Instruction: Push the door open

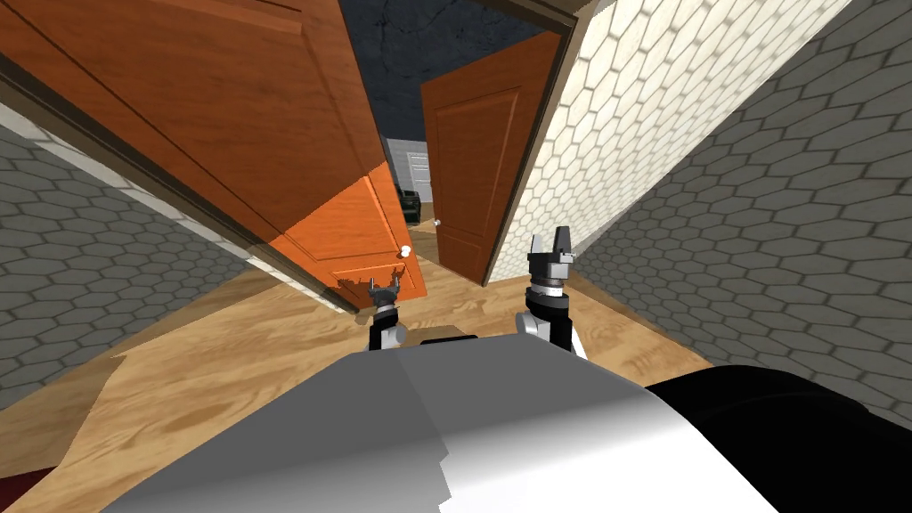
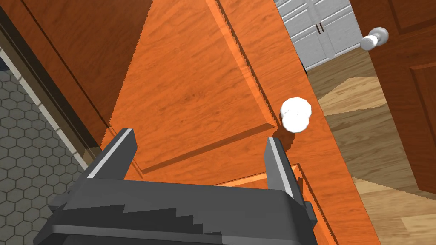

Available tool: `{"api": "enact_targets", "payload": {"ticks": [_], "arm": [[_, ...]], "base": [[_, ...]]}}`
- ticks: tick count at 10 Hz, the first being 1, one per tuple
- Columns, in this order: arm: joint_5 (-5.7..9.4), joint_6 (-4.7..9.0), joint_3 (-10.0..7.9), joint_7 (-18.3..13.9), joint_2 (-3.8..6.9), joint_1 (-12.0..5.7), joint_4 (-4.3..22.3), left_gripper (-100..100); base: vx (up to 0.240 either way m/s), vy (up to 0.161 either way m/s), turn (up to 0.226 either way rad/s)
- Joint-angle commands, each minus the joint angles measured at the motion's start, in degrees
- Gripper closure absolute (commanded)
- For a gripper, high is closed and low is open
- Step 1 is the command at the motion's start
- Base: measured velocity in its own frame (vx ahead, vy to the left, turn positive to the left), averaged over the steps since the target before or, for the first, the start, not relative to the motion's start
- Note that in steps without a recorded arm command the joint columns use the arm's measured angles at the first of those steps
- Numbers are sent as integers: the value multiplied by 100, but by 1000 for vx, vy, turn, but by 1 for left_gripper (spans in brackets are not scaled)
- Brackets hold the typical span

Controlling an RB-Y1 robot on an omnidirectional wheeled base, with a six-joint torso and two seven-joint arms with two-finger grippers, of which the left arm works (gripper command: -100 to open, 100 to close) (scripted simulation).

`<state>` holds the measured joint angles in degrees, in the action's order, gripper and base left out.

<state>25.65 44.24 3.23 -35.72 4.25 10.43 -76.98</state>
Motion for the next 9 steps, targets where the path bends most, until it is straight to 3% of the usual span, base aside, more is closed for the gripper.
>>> {"api": "enact_targets", "payload": {"ticks": [1,9], "arm": [[107,60,20,-205,-10,-61,217,-100],[573,286,112,-1018,-154,-345,1148,-100]], "base": [[65,87,-119],[69,73,-125]]}}
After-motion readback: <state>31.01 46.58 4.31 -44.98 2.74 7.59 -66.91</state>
